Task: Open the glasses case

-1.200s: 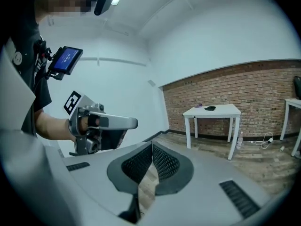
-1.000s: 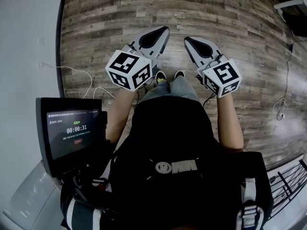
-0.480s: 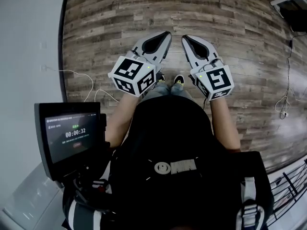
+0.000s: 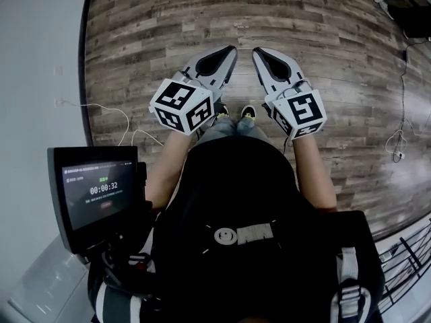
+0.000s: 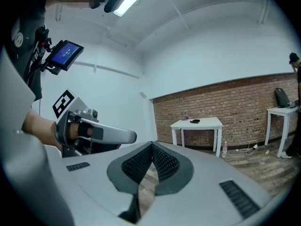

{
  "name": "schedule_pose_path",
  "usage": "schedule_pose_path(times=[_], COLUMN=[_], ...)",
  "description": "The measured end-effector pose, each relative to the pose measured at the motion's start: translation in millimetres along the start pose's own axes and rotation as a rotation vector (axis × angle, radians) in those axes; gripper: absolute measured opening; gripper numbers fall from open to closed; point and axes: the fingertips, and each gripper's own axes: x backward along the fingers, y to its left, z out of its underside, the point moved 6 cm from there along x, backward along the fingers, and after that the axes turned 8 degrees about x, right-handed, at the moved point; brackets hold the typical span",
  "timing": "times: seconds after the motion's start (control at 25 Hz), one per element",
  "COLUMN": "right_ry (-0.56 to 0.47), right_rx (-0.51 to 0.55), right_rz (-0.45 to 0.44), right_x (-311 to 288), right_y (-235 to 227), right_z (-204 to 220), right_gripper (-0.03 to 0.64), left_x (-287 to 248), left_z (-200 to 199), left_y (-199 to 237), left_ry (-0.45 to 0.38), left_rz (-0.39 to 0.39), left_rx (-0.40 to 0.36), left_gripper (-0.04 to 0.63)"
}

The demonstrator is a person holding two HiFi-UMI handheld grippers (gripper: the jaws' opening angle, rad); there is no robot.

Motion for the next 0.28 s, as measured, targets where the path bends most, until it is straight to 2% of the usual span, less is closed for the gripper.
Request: schedule_pose_path(times=[0.28], right_ry=[-0.005], right_rx=[0.002], right_rz=[-0.006], right_x=[-7.5], right_y=[-1.6], right_z=[-1.1], right_gripper=[0.007], left_x=[-0.6], left_z=[-4.2], left_y=[8.7], left_ry=[-0.006], left_rz=[-0.004], left_rx=[0.0], left_gripper=[0.005])
